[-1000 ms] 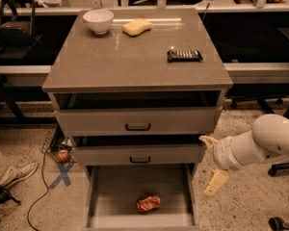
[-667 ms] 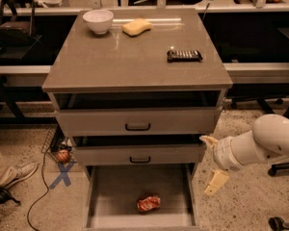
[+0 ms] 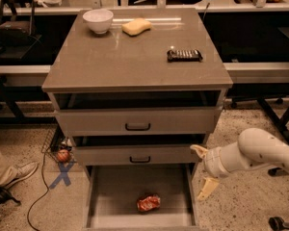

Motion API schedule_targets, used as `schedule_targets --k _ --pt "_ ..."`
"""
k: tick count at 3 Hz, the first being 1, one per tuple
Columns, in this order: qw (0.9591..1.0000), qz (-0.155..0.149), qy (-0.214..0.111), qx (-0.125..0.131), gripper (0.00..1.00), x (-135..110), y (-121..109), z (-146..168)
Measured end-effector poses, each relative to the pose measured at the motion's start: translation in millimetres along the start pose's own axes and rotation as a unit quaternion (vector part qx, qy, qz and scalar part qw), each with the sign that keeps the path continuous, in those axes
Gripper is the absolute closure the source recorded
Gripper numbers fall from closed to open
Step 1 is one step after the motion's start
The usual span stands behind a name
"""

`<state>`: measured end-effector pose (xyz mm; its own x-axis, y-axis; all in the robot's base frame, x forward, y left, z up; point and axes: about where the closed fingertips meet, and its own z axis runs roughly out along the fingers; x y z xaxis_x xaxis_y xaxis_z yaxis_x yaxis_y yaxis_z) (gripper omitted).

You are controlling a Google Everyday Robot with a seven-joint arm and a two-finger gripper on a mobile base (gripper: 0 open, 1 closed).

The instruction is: Pick coke can from bottom drawer and place on counter

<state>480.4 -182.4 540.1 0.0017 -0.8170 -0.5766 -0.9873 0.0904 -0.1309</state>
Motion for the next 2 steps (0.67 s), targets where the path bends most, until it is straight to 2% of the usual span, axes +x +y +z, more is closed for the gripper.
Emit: schedule_targets --k 1,2 --pt "0.9993 -0.014 -0.013 -0.032 0.0 29 5 60" --pt "0.9971 -0.017 -0.028 -0.069 0.0 58 20 125"
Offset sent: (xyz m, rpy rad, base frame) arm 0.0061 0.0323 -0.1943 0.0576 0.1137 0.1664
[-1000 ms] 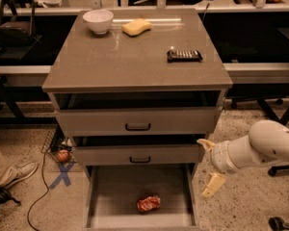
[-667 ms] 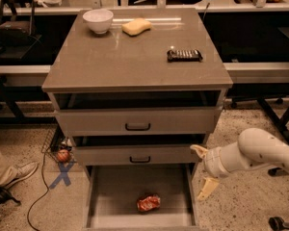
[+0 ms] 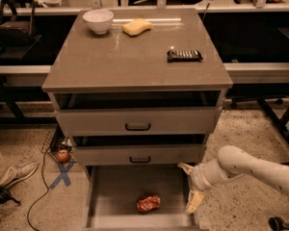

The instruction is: Pick coke can from bottom drawer and place on counter

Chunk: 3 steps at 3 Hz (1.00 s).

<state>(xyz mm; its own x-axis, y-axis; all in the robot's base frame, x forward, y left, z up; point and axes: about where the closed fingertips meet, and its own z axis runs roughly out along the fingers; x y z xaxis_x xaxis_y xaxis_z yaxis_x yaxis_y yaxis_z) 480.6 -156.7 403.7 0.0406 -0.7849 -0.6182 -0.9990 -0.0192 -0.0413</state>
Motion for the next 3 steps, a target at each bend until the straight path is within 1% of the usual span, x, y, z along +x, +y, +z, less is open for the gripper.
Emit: schedule_targets --k 1,2,3 --pt "1.0 0.0 0.0 0.0 0.0 0 0 0" --pt "1.0 -0.004 0.001 -0.004 0.0 7 -1 15" --pt "0.9998 -0.018 0.004 -0.003 0.0 27 -12 52"
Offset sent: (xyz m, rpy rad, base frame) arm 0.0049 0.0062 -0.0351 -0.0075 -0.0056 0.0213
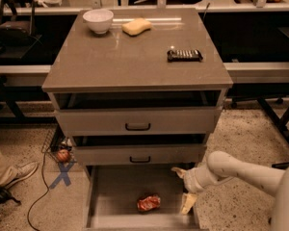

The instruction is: Pick coke can from bottom drawer and place on counter

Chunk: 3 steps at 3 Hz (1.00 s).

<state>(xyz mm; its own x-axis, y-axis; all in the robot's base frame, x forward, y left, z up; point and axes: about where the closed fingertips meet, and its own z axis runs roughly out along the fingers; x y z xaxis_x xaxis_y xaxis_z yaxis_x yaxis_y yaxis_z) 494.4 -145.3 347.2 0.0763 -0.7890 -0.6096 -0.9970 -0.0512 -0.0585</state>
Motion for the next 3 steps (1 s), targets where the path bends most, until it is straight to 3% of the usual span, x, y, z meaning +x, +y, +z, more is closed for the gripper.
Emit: schedule_targets --k 2,3 --pt "0.9995 0.005 -0.017 -0.028 0.0 42 -6 94" --pt "0.9995 -0.005 -0.021 -0.024 0.0 43 -11 122"
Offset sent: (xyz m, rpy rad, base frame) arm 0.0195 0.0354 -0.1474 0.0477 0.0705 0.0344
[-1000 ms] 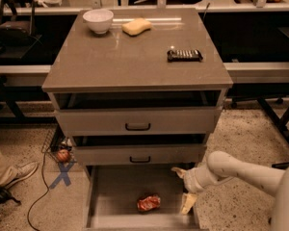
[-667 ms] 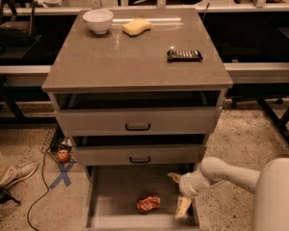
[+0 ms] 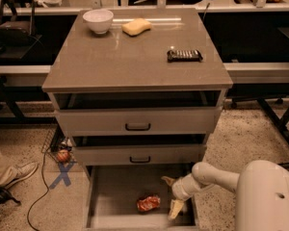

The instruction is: Pick coke can from bottom drawer and place on counter

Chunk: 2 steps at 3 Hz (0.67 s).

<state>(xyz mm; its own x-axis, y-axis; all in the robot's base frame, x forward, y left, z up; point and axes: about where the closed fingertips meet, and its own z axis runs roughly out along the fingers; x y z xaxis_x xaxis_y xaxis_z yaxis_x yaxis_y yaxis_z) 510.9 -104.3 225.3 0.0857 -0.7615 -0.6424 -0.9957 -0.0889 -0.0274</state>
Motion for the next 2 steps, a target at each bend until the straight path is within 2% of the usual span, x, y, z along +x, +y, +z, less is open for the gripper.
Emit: schedule_targets --k 2 --pt "0.9993 -0.037 0.004 -0.002 0.0 -1 -11 61"
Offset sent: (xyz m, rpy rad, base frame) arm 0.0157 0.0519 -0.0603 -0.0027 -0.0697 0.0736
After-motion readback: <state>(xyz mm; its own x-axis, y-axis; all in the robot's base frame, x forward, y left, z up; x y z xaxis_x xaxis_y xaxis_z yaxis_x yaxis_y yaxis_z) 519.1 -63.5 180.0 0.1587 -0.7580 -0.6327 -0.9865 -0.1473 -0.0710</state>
